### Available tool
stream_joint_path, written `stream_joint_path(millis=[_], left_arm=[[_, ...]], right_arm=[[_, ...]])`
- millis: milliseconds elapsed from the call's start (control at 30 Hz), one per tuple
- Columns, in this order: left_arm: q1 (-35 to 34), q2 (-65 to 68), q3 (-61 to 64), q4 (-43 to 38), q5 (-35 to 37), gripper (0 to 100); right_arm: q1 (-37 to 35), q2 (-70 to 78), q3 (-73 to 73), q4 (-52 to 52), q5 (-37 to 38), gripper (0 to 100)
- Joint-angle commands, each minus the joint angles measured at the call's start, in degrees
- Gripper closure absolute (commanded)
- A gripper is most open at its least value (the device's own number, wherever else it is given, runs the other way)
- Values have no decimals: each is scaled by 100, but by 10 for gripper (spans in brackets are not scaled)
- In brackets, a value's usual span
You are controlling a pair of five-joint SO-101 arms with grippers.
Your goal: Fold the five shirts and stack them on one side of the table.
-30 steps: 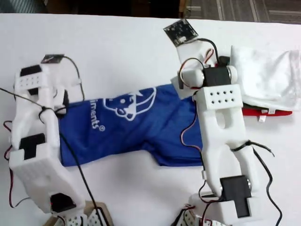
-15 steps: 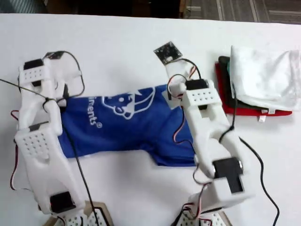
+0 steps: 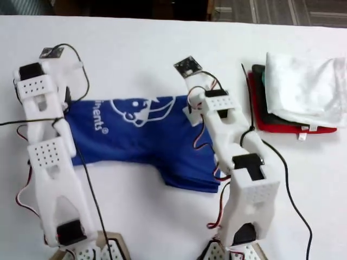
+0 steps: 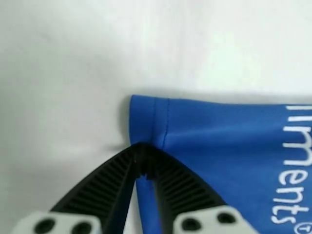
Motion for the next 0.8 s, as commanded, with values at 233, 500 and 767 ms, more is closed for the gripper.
stream_joint_path(millis=[233,500,767], left_arm=[[-774,-176,-84,114,-79,975],[-730,-1415,-57,149,-334,975],[-448,-3455,2958,158,-712,974]], right_arm=[[13,-681,-343,558,18,978],[-523,-2712,264,1244,18,978],[-1086,-4673,3042,1165,26,978]])
